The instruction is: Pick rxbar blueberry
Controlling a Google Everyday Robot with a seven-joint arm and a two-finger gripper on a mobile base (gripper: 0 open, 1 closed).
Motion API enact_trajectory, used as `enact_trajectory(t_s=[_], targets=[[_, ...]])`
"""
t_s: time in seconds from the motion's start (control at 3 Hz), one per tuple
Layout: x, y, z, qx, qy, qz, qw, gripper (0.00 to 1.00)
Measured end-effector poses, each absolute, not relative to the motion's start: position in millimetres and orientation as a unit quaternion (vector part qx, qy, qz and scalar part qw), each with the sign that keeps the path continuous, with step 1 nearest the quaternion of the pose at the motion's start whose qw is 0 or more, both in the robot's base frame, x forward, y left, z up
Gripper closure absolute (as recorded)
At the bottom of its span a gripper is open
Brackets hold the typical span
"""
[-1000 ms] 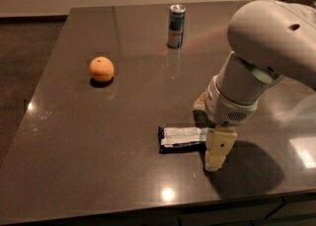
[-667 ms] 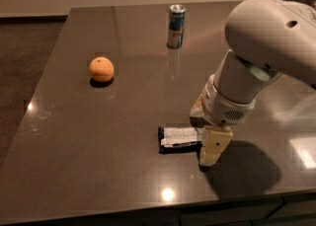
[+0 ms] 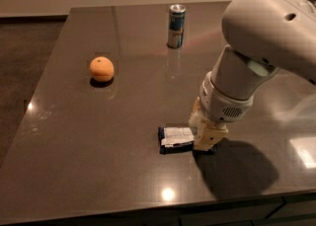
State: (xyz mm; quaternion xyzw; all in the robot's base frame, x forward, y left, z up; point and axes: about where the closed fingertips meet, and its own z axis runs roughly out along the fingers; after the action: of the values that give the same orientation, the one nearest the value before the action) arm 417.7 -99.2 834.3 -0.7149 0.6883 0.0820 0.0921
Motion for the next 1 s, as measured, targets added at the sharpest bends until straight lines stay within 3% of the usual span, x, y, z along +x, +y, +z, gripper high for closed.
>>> enact_trajectory(t_s=[0.33, 1.0], targets=[[417.8, -97.1, 846.0, -0.708, 0.693, 0.096, 0.096, 1.0], [429.7, -97.8, 900.0, -0.688, 0.704, 0.121, 0.126, 1.0]])
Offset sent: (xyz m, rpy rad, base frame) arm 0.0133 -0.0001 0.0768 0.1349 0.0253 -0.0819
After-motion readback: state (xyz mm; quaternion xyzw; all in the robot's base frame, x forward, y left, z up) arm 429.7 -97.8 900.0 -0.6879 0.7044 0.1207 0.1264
